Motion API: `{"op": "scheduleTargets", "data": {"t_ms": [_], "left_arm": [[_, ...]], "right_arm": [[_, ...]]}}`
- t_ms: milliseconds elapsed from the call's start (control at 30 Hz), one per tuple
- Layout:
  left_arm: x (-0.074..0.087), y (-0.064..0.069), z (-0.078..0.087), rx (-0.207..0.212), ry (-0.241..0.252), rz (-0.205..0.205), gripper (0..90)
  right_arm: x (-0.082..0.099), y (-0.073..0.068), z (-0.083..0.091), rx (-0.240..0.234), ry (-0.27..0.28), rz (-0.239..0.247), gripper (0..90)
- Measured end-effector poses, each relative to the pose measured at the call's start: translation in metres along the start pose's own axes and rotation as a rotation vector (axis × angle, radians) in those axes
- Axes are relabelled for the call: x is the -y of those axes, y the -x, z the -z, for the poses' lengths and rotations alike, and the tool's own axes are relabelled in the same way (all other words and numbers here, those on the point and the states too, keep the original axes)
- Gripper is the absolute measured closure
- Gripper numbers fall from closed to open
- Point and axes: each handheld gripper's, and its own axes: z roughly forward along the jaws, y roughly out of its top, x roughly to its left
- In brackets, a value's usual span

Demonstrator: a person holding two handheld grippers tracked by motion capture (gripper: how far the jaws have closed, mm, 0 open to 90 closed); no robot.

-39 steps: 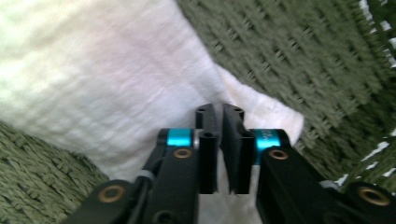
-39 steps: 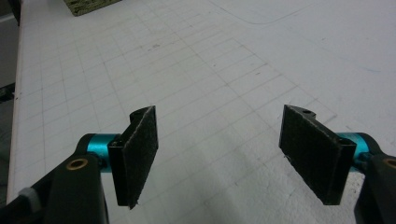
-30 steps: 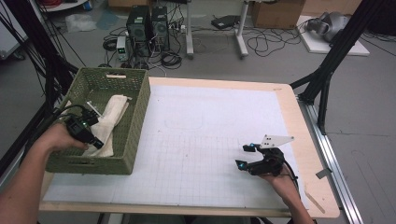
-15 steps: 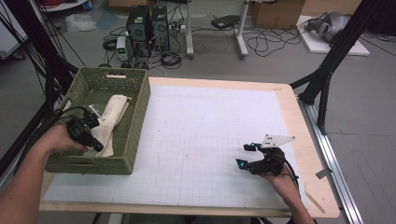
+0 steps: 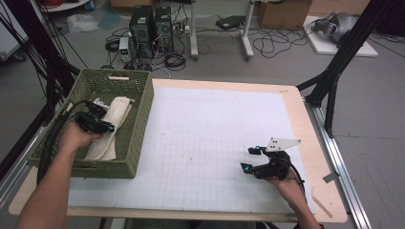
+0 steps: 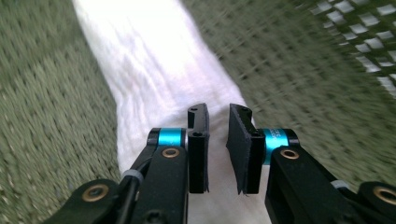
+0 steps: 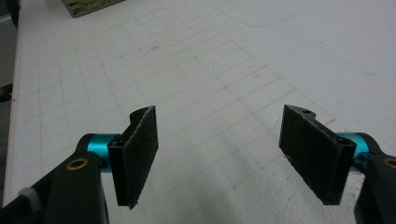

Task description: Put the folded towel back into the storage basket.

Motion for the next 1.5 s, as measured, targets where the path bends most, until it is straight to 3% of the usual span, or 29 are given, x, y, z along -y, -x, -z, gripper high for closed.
{"op": "scheduleTargets", "data": {"t_ms": [67, 233, 400, 500, 700, 1000, 1167, 1267, 1500], "left_arm": [[0.003, 0.001, -0.007, 0.017, -0.059, 0.001, 75.8], [0.004, 0.002, -0.009, 0.005, -0.063, -0.013, 75.0], [0.000, 0.002, 0.000, -0.010, 0.001, -0.014, 71.7], [-0.002, 0.003, 0.008, -0.002, 0.041, -0.027, 70.8], [-0.004, 0.004, 0.021, 0.040, 0.141, -0.008, 67.4], [-0.004, 0.008, 0.028, 0.090, 0.161, -0.012, 62.3], [-0.003, 0.006, 0.030, 0.108, 0.161, 0.014, 61.1], [-0.003, 0.006, 0.034, 0.133, 0.179, 0.017, 59.9], [-0.001, 0.001, 0.047, 0.226, 0.239, 0.072, 51.9]], "right_arm": [[0.000, 0.000, 0.001, 0.001, 0.004, 0.000, 27.5], [0.000, -0.002, 0.000, -0.007, 0.003, 0.011, 27.5], [-0.001, -0.002, 0.001, -0.002, 0.015, 0.011, 27.5], [-0.001, -0.002, 0.002, 0.002, 0.023, 0.011, 27.5], [-0.002, -0.003, 0.002, -0.001, 0.024, 0.014, 27.5], [-0.002, -0.002, 0.001, 0.009, 0.025, 0.011, 25.4], [-0.003, -0.003, 0.000, 0.005, 0.021, 0.006, 24.4], [-0.003, -0.002, 0.000, 0.008, 0.022, 0.011, 23.7], [-0.003, -0.002, 0.000, 0.010, 0.022, -0.002, 21.4]]}}
